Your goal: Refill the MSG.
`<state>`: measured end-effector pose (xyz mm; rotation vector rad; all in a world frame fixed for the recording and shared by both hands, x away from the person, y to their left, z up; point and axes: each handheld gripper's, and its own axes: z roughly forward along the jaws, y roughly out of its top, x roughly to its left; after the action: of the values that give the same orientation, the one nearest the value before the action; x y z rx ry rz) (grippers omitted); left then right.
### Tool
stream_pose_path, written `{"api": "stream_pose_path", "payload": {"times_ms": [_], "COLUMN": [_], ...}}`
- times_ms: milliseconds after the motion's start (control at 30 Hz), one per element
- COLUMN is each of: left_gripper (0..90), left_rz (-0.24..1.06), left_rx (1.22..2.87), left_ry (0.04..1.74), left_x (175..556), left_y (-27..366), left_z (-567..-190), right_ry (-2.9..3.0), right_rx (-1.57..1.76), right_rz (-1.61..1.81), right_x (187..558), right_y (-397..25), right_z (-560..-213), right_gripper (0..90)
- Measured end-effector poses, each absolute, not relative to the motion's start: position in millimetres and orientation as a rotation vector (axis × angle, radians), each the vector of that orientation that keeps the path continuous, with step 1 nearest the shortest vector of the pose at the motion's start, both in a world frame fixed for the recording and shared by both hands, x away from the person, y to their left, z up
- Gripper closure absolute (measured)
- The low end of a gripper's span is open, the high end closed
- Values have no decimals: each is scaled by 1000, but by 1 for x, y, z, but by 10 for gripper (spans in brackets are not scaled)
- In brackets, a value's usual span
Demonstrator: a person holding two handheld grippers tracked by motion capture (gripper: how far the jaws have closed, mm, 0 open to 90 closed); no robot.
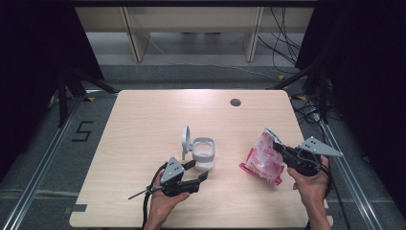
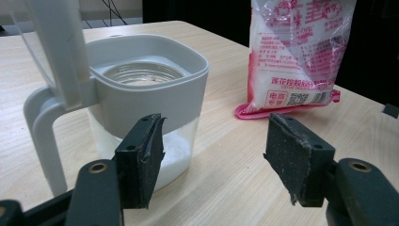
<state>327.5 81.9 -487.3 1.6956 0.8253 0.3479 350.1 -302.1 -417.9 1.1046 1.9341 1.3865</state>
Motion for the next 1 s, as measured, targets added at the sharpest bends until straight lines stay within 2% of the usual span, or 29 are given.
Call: {"api": "stream_pose_path", "payload": {"times_ms": [1000], "left_gripper": [362], "left_rz": [405], "left_rx": [1678], "left_ry": [879], "left_x": [330], "left_y": [116], "left_z": [-486], "right_ry": [1917], "right_rx": [1243], "right_rz": [1249], "right_x": [355], "right_y": [-314], "right_z": [-443], "right_gripper": [898]}}
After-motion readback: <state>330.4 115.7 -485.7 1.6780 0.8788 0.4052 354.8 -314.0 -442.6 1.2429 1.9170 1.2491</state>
